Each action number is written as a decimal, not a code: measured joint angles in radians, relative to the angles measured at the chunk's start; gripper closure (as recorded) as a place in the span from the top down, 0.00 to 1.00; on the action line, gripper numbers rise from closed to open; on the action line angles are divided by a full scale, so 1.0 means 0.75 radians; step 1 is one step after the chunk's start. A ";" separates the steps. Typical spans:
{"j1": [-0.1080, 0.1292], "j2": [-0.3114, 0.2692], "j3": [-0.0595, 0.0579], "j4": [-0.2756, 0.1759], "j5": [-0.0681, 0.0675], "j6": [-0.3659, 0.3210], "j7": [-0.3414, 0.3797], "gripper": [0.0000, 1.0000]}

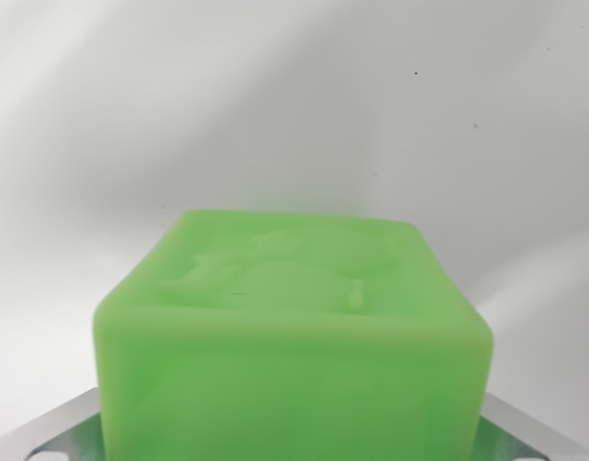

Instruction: Stack cube

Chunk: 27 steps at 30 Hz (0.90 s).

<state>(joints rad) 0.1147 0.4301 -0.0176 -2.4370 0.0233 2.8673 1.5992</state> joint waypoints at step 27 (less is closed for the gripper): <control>0.005 -0.219 -0.008 -0.041 -0.006 -0.174 0.004 0.00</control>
<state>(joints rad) 0.1186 0.2655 -0.0234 -2.4677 0.0190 2.7368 1.6022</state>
